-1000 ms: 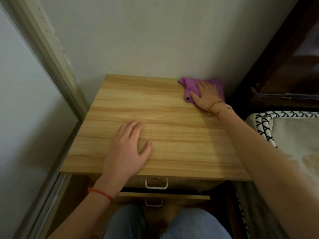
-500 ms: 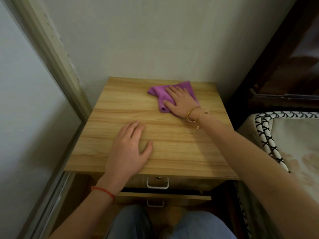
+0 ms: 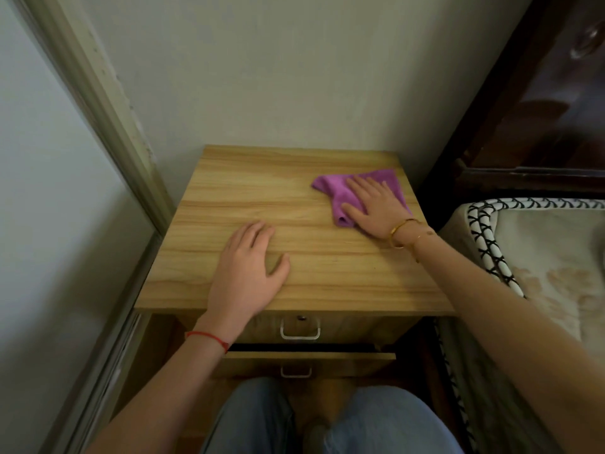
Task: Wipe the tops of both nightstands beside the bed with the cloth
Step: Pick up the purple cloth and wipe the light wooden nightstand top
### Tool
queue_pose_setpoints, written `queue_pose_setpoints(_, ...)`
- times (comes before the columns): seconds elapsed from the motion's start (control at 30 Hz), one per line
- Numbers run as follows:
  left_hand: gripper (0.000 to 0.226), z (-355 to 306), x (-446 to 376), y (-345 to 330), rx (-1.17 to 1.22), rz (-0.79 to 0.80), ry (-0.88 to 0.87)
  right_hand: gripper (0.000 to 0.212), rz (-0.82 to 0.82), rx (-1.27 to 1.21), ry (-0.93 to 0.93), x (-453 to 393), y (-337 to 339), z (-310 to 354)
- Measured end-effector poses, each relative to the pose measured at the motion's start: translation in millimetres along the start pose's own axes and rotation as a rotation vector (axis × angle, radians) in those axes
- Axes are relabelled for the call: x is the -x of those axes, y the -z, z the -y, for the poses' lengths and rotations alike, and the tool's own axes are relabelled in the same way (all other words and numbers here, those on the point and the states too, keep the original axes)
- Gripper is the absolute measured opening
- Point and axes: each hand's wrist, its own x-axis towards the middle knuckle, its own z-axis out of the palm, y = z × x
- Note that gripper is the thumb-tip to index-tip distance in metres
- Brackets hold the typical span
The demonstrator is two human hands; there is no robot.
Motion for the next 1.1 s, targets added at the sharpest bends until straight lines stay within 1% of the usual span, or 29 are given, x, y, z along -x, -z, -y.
queue_pose_setpoints(0.03,0.062,0.1,0.8,0.3,0.0,0.002,0.0,0.069,-0.001,0.01,-0.067,1.2,2.1,-5.4)
queue_pose_setpoints(0.07,0.062,-0.2,1.4,0.9,-0.001,0.003,0.003,0.067,-0.009,0.018,-0.086,4.5,2.8,-2.1)
queue_pose_setpoints(0.1,0.062,-0.5,1.8,1.7,0.0,0.003,0.006,0.067,-0.019,0.02,-0.06,10.3,1.1,7.7)
queue_pose_setpoints(0.2,0.061,-2.0,3.1,3.3,0.0,-0.002,0.003,0.067,-0.031,-0.006,0.127,48.5,-8.4,44.7)
queue_pose_setpoints(0.27,0.061,-2.2,3.0,4.1,0.001,0.001,0.003,0.068,-0.023,-0.027,0.174,70.6,-7.0,44.6)
queue_pose_setpoints(0.3,0.061,-2.0,2.8,4.0,0.003,0.006,0.005,0.068,-0.016,-0.035,0.147,74.5,-2.9,36.7)
queue_pose_setpoints(0.37,0.062,-1.8,3.0,3.4,0.0,0.015,0.006,0.068,-0.002,-0.039,0.021,78.3,4.2,19.5)
queue_pose_setpoints(0.43,0.062,-1.1,2.9,2.2,-0.009,0.016,0.006,0.068,-0.002,-0.018,-0.052,85.5,5.5,20.3)
queue_pose_setpoints(0.47,0.063,-1.1,2.8,1.8,-0.014,0.017,0.01,0.068,-0.011,-0.014,-0.031,91.4,3.8,30.7)
queue_pose_setpoints(0.57,0.062,-0.2,1.8,-0.9,-0.024,0.01,0.021,0.071,-0.007,-0.028,0.11,118.9,-5.8,71.0)
queue_pose_setpoints(0.6,0.061,0.4,1.4,-1.3,-0.024,0.005,0.02,0.072,0.0,-0.04,0.139,127.5,-6.0,72.9)
queue_pose_setpoints(0.67,0.061,1.1,1.6,-1.8,-0.023,0.013,0.013,0.076,-0.001,-0.065,0.109,138.7,-2.1,53.2)
queue_pose_setpoints(0.73,0.062,1.9,2.2,-2.4,-0.01,0.024,0.006,0.08,-0.037,-0.053,-0.011,146.3,3.0,19.6)
queue_pose_setpoints(0.8,0.062,2.8,2.4,-2.2,0.0,0.028,0.0,0.085,-0.062,-0.003,-0.113,151.0,5.2,2.6)
queue_pose_setpoints(0.87,0.062,2.7,2.5,-2.5,-0.004,0.03,0.003,0.082,-0.058,0.004,-0.099,149.1,2.4,20.6)
queue_pose_setpoints(0.97,0.061,1.7,1.6,-2.1,-0.014,0.025,0.011,0.07,-0.027,-0.032,0.031,148.5,-4.1,59.0)
queue_pose_setpoints(1.03,0.061,0.9,1.8,-1.7,-0.011,0.024,0.011,0.07,-0.013,-0.037,0.067,154.9,-2.4,56.0)
queue_pose_setpoints(1.1,0.062,0.1,2.5,-1.3,-0.01,0.024,0.006,0.075,-0.032,-0.03,0.025,162.6,0.8,31.4)
